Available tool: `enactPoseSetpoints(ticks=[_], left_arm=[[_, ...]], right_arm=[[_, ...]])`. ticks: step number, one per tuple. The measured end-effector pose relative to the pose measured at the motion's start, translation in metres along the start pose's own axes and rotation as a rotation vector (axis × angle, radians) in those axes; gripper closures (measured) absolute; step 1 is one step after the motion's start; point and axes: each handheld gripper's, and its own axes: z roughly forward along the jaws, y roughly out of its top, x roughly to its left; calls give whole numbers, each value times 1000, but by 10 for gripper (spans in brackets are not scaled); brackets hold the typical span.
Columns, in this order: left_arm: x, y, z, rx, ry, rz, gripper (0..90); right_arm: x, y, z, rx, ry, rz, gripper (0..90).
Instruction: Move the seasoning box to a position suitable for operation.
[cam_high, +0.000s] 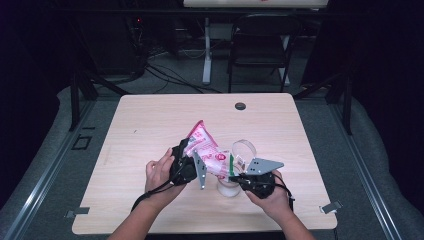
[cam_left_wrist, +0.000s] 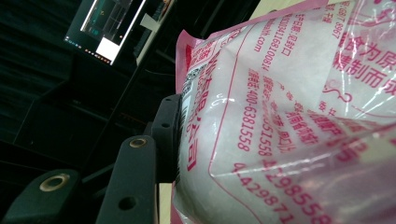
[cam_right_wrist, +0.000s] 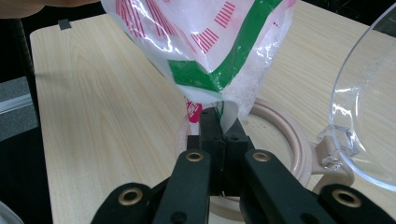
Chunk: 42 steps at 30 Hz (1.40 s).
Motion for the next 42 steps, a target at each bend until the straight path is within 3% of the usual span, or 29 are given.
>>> enactPoseSetpoints(ticks=[26,42], left_arm=[[1,5,-3,-20,14,23,608],[3,5,-3,-21,15,16,608]], right_arm=[[-2,0,0,-5,-6,4,900],[-2,0,0,-8,-7,4,900]])
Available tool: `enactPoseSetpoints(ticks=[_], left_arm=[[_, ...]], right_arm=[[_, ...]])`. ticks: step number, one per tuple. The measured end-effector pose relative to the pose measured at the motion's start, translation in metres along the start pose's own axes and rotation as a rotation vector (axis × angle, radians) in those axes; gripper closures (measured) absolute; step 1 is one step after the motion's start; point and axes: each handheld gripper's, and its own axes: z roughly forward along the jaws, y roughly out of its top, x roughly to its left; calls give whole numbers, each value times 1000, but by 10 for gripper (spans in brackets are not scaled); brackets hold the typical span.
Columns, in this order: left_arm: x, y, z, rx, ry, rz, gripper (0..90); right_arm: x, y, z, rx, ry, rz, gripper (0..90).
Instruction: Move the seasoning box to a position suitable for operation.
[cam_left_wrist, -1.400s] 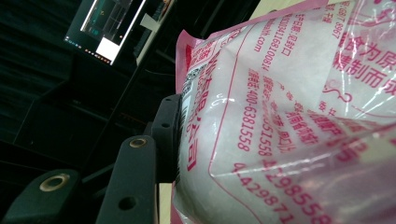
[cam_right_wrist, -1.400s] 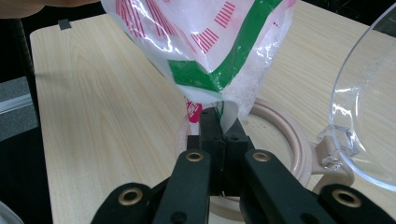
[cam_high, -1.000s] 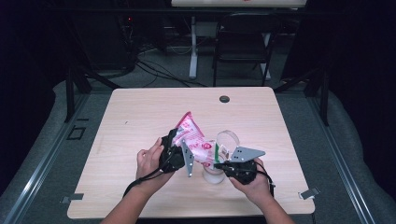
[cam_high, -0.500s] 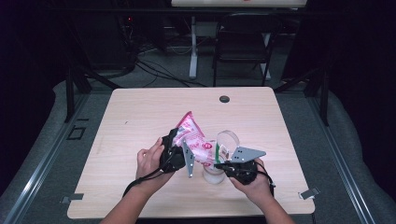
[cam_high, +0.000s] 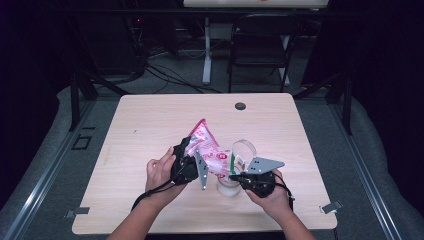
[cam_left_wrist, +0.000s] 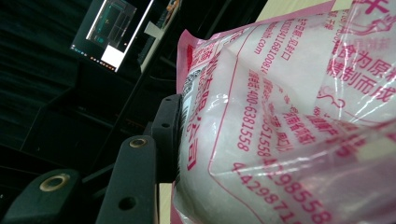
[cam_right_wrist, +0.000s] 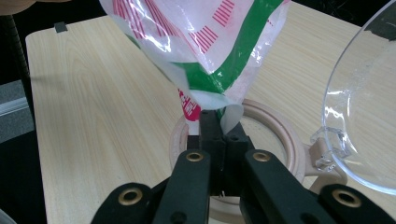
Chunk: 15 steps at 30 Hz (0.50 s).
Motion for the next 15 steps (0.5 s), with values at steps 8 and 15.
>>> enactPoseSetpoints(ticks=[8,15], left_arm=[[0,0,0,-2,0,0,608],[1,0,0,0,0,-2,608]], right_arm=[[0,0,1,-1,1,-3,900],[0,0,1,-1,2,-3,900]])
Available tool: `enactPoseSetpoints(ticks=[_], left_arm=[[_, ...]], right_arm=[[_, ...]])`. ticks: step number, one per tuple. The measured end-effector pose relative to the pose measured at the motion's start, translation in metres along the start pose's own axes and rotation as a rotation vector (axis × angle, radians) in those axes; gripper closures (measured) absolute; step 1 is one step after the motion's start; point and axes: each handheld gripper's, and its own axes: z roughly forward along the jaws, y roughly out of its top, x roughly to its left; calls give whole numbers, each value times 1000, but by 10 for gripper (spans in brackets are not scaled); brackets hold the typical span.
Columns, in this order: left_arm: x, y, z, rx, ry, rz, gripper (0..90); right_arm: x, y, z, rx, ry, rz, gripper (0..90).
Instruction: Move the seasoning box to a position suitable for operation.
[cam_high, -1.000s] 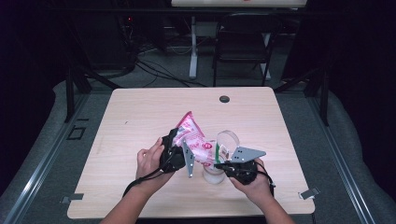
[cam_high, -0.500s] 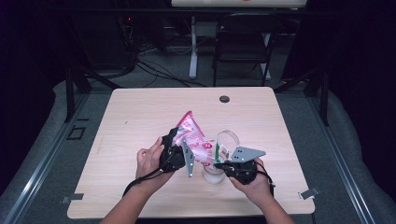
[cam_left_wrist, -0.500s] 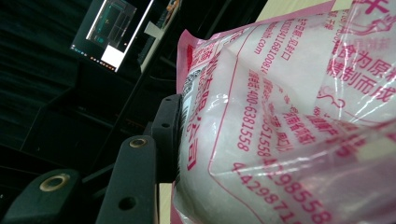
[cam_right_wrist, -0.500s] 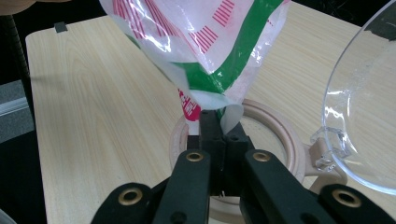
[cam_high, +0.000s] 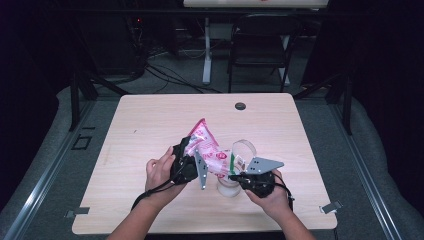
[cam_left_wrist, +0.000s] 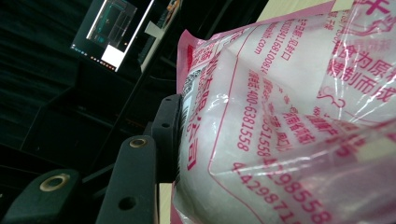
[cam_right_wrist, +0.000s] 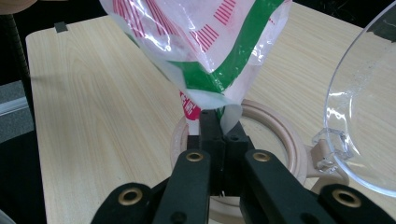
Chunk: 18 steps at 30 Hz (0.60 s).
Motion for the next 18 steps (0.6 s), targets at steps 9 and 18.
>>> enactPoseSetpoints(ticks=[9,18], left_arm=[[0,1,-1,-5,6,-4,608],[0,1,0,-10,9,-2,608]], right_arm=[[0,0,0,-3,1,0,900],[0,0,-1,-4,-2,1,900]])
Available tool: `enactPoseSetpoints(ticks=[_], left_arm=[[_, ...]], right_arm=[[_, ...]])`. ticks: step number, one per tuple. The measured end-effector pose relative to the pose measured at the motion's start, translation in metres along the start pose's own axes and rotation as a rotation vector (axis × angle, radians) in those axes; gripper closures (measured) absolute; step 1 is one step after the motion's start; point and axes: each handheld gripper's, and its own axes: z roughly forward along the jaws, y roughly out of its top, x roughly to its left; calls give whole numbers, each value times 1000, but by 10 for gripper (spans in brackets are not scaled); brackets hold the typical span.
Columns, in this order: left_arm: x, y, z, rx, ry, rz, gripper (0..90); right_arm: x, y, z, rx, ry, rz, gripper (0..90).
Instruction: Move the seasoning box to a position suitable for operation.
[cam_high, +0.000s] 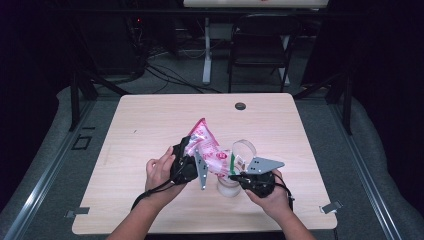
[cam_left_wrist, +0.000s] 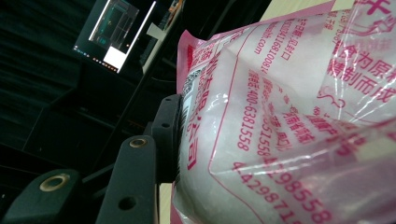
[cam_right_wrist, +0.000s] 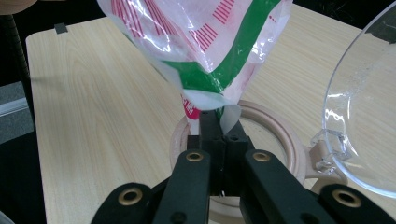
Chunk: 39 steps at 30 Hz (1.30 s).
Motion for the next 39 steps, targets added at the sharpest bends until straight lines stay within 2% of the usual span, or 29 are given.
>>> enactPoseSetpoints(ticks=[39], left_arm=[[-2,2,2,-1,-10,8,610]], right_arm=[[-3,-2,-3,0,-14,1,900]])
